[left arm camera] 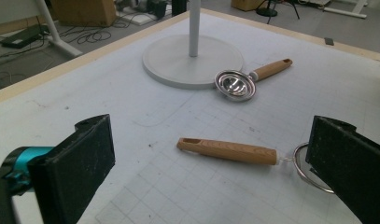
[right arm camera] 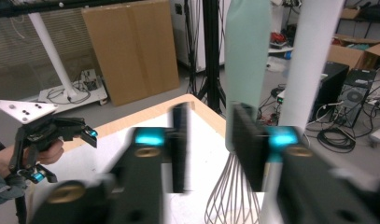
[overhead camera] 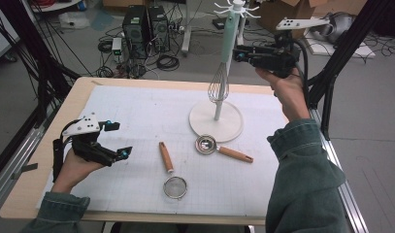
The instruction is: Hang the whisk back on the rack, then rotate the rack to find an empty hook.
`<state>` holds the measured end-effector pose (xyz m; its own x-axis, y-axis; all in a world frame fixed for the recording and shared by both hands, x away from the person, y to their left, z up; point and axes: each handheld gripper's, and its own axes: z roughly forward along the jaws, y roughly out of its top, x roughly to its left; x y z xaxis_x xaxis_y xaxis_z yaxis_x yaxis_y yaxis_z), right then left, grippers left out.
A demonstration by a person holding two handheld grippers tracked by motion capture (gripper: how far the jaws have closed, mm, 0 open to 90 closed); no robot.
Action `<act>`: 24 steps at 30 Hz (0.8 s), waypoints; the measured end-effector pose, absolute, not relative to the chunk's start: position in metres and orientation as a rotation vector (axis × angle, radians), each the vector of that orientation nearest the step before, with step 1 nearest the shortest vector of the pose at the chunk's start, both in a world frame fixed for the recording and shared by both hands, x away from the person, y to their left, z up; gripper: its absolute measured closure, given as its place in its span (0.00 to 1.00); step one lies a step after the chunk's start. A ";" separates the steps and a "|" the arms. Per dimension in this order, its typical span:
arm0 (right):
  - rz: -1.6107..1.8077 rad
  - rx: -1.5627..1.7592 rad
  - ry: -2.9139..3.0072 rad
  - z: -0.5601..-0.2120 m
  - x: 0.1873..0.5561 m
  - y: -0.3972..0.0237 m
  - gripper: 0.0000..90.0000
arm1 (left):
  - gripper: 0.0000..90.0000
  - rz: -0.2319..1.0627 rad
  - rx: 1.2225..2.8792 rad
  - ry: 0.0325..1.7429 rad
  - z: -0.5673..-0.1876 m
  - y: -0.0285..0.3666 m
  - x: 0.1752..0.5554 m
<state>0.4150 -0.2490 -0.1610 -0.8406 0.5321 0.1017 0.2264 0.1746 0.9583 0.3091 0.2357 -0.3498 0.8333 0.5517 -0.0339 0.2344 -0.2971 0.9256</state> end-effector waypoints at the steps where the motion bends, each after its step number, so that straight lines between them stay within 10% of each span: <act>1: 1.724 0.724 2.194 -0.159 0.414 -0.252 0.86 | 0.02 0.354 1.886 0.588 -0.350 0.235 0.309; 6: 1.684 0.727 2.210 -0.152 0.416 -0.262 0.99 | 0.02 0.344 1.894 0.587 -0.351 0.234 0.311; 24: 1.753 0.724 2.161 -0.108 0.432 -0.271 1.00 | 0.02 0.335 1.887 0.576 -0.348 0.238 0.311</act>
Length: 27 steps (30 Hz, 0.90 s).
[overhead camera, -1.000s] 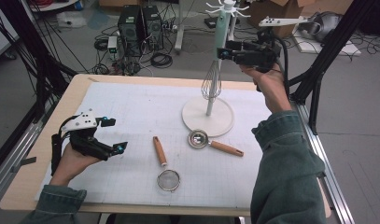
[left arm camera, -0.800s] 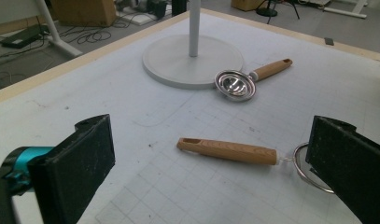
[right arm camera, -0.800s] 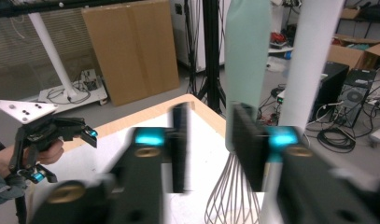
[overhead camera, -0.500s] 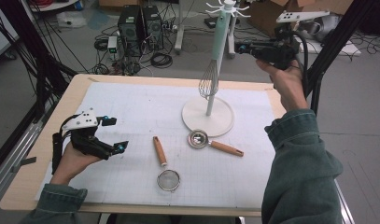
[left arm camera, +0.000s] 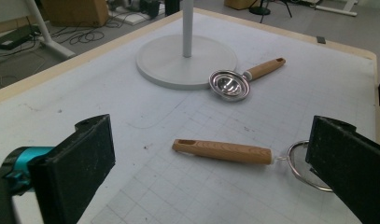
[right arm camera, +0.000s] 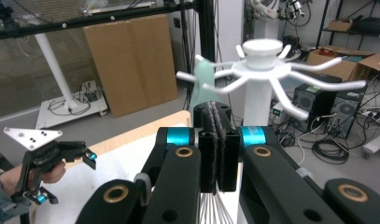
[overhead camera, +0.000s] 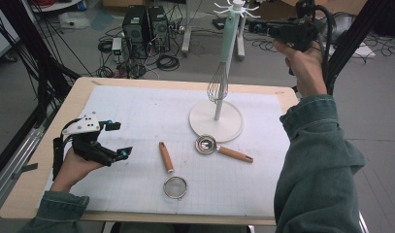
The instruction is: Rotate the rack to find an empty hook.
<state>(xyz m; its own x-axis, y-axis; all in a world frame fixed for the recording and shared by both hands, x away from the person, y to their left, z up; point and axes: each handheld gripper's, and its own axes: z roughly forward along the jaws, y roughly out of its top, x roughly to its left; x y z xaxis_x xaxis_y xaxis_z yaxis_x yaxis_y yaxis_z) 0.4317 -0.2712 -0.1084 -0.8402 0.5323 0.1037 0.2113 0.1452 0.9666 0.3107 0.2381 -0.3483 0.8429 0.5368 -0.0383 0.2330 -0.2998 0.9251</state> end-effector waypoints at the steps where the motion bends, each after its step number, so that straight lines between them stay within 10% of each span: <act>1: 1.754 0.730 2.153 -0.107 0.433 -0.271 1.00 | 0.02 0.336 1.887 0.580 -0.348 0.239 0.311; 27: 1.690 0.735 2.150 -0.095 0.434 -0.238 1.00 | 0.02 0.335 1.887 0.592 -0.349 0.237 0.310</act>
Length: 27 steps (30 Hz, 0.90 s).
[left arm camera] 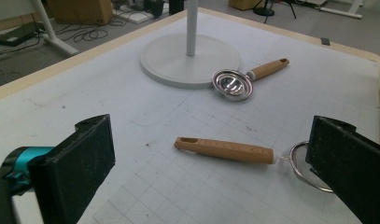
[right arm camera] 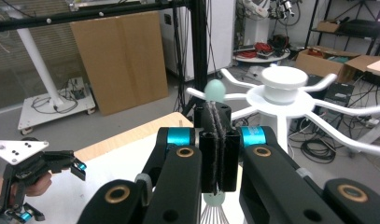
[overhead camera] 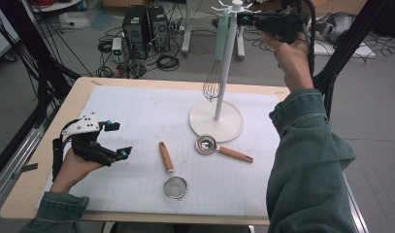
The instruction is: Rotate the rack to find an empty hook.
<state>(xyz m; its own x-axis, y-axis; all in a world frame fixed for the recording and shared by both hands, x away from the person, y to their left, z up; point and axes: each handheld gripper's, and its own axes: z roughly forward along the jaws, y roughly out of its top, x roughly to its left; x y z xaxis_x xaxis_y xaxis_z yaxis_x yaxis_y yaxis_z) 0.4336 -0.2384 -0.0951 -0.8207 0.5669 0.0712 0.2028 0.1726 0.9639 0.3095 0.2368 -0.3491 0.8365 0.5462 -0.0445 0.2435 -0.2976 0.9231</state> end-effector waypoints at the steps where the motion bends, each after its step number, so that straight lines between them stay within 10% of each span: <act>1: 1.693 0.735 2.146 -0.095 0.433 -0.238 1.00 | 0.02 0.336 1.886 0.593 -0.349 0.237 0.309; 20: 1.634 0.714 2.172 -0.094 0.431 -0.220 0.99 | 0.02 0.345 1.887 0.598 -0.348 0.239 0.309; 27: 1.692 0.695 2.154 -0.100 0.419 -0.226 0.71 | 0.02 0.349 1.886 0.598 -0.348 0.239 0.309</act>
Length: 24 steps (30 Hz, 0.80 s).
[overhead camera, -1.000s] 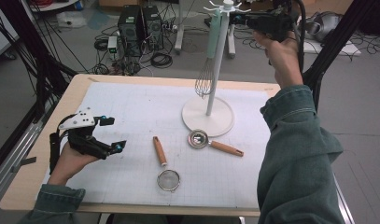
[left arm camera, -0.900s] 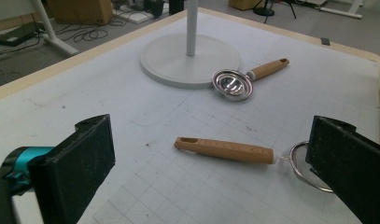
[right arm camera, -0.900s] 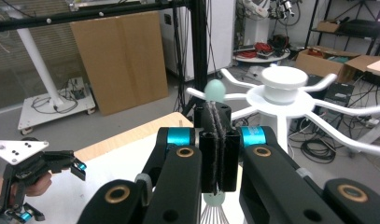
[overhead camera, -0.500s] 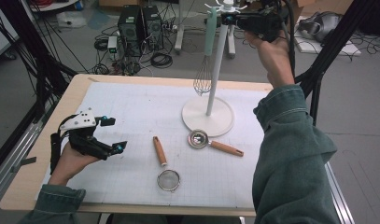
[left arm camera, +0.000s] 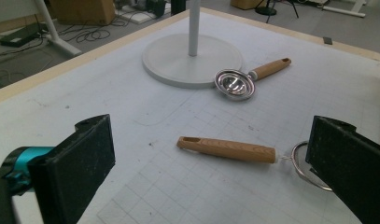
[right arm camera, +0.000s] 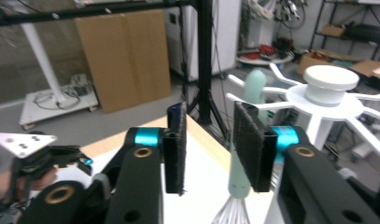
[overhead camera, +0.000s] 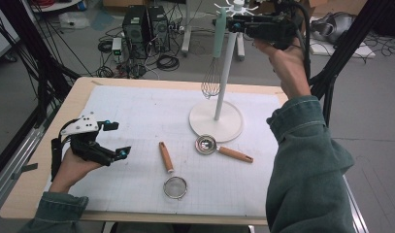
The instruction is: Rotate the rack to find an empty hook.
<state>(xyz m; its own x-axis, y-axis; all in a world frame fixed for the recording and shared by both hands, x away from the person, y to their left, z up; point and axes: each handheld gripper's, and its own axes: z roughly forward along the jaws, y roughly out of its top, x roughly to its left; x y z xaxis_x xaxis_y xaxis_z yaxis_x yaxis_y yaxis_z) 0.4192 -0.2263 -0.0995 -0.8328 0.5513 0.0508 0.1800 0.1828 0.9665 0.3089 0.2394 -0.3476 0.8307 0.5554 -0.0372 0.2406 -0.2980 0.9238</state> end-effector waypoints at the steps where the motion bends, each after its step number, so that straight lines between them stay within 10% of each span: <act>1: 1.704 0.690 2.151 -0.101 0.416 -0.227 0.66 | 0.02 0.347 1.882 0.601 -0.348 0.239 0.309; 24: 1.760 0.702 2.155 -0.152 0.371 -0.244 0.40 | 0.02 0.340 1.902 0.612 -0.350 0.240 0.311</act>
